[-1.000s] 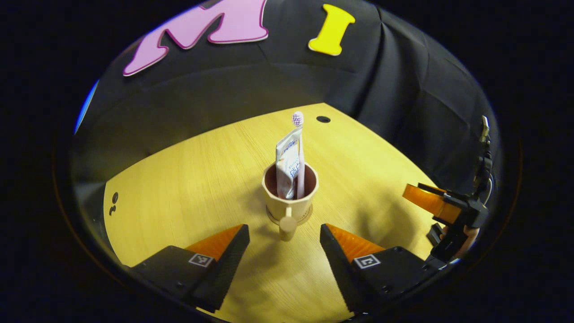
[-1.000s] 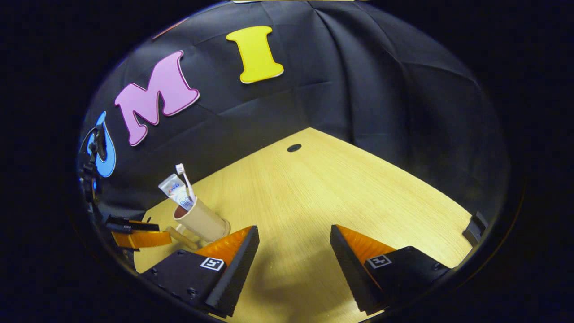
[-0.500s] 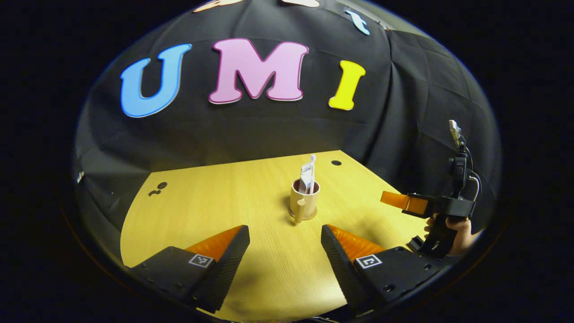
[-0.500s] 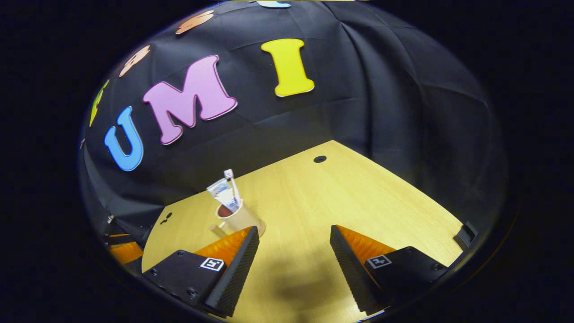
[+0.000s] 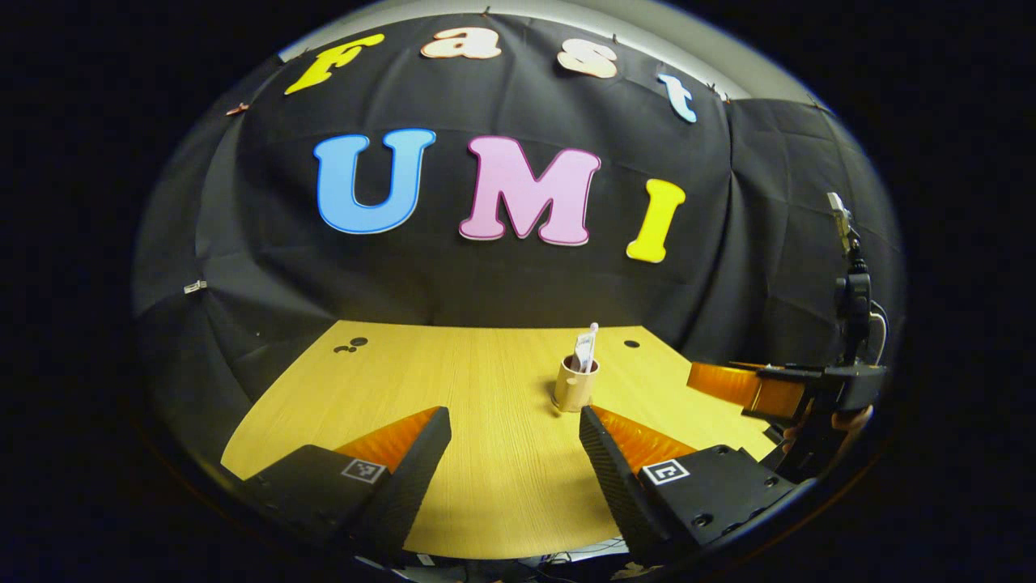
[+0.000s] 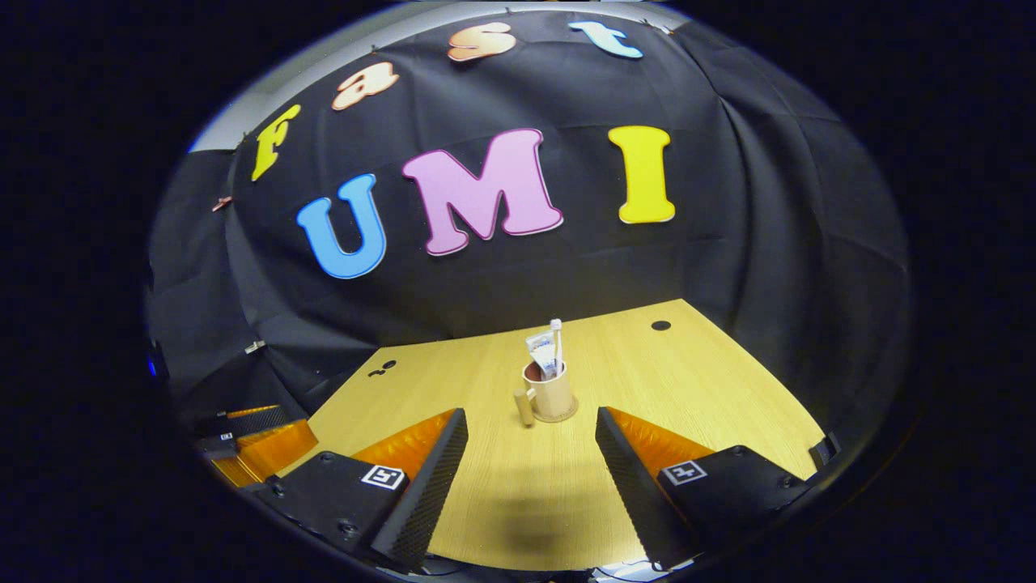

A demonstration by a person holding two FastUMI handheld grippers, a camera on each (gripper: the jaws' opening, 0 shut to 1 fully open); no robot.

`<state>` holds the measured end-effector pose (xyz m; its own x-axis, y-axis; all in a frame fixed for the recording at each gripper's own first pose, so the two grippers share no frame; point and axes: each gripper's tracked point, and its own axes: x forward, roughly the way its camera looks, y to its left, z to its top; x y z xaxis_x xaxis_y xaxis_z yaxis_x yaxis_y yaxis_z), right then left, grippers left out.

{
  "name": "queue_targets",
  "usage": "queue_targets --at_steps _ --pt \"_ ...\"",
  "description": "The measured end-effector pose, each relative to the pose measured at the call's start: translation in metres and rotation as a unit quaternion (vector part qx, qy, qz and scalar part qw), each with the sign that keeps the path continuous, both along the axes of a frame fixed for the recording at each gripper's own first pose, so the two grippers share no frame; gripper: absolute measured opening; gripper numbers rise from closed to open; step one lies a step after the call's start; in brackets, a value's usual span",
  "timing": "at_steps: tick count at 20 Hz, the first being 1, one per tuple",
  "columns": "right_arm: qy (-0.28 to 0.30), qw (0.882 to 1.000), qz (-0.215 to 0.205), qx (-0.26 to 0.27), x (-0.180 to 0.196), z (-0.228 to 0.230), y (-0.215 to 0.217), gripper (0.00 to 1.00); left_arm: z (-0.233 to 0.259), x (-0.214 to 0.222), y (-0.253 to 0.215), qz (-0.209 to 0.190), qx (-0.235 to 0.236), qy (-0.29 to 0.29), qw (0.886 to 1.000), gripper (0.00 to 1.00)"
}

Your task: Put the toothbrush and toothpaste on the desktop into the cup, then pick up the cup and place it on the coaster on the desktop.

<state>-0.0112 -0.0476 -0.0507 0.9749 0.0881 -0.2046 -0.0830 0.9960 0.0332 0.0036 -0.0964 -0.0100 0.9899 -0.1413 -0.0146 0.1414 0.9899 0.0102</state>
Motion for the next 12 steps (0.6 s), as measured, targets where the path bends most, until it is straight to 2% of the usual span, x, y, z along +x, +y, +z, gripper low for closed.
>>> queue_targets --at_steps 3,8,12 --pt "-0.003 1.0 0.002 0.003 -0.031 -0.004 0.016 0.98 0.008 -0.022 0.015 0.007 0.0 -0.026 1.0 0.99" --pt "0.009 1.0 -0.01 0.018 -0.05 -0.02 0.026 0.98 -0.001 -0.04 0.029 0.003 0.002 -0.02 1.0 0.99" --pt "0.009 1.0 -0.001 0.0 -0.065 -0.027 0.036 0.98 0.002 -0.052 0.045 0.02 -0.008 -0.035 0.999 0.99"
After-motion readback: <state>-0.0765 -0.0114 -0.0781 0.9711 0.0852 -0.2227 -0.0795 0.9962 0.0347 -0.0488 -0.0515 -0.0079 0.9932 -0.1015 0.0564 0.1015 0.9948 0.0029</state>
